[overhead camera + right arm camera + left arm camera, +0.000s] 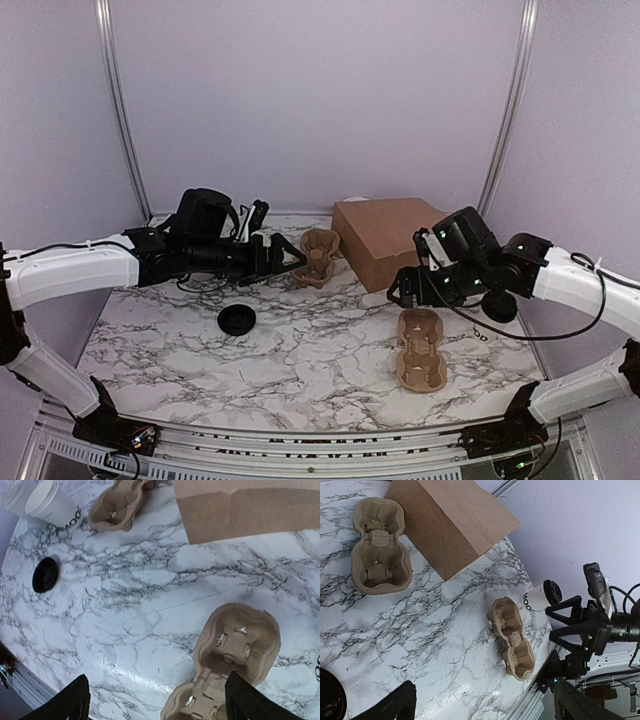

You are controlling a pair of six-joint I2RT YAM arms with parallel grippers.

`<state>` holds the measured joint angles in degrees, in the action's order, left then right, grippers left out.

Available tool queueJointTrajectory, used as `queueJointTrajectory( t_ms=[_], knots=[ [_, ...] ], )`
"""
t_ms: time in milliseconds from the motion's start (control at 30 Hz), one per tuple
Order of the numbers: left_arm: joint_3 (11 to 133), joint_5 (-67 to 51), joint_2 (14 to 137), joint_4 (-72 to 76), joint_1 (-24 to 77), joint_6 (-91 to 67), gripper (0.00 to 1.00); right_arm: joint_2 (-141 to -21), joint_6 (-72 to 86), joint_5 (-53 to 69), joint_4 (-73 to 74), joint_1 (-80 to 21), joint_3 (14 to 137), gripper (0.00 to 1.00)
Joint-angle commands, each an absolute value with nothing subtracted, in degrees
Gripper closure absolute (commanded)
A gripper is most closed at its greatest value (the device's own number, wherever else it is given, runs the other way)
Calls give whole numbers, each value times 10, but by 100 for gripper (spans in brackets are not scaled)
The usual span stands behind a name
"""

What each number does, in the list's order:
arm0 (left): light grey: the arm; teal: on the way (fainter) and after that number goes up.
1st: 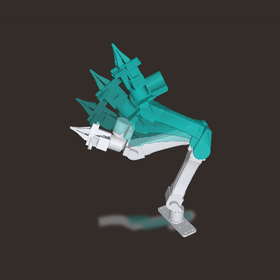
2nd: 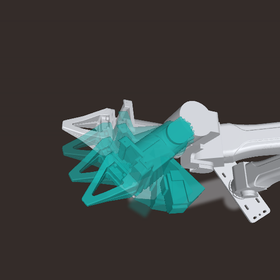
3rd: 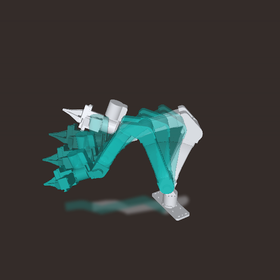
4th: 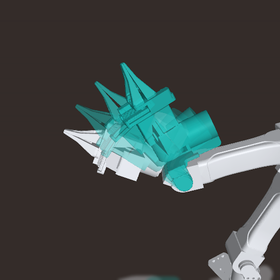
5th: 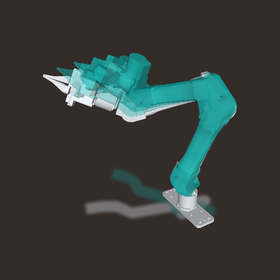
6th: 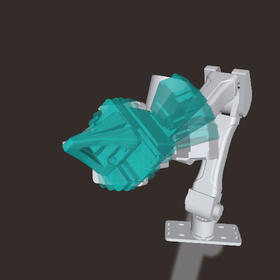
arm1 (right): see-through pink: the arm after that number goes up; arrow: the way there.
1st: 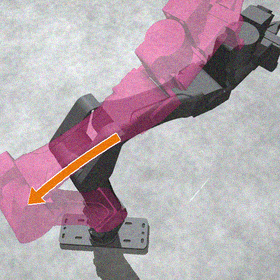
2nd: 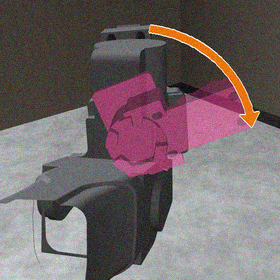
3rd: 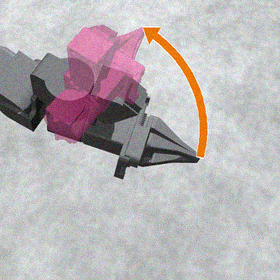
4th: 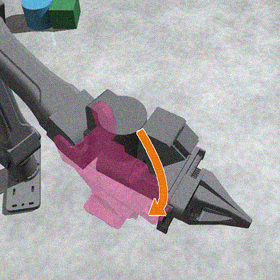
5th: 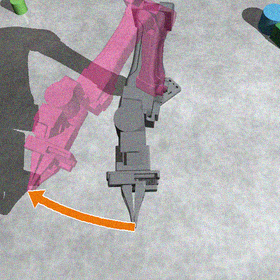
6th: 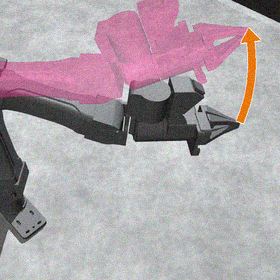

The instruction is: Pack the takeout coffee

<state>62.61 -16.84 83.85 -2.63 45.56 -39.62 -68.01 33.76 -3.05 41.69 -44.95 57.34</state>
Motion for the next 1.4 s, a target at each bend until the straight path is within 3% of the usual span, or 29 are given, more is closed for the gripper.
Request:
queueJointTrajectory(
  t_ms=[0,133,333,533,1033,1233,1367],
  knots=[
    [609,-140,788,-69,452,-384,1,-695,268,10,326,-369,603,7],
    [588,-117,751,-69,452,-382,1,-708,235,24,275,-265,615,0],
    [556,-93,730,-52,451,-381,1,-739,219,88,188,-100,623,0],
    [520,-96,712,7,451,-413,1,-843,219,172,115,23,667,0],
    [524,-64,662,-39,451,-402,1,-1162,179,277,136,97,951,7],
    [524,-55,642,-54,451,-408,1,-1251,225,264,178,103,1070,17],
    [517,-44,621,-57,451,-416,1,-1275,266,257,161,107,1085,23]
  ],
)
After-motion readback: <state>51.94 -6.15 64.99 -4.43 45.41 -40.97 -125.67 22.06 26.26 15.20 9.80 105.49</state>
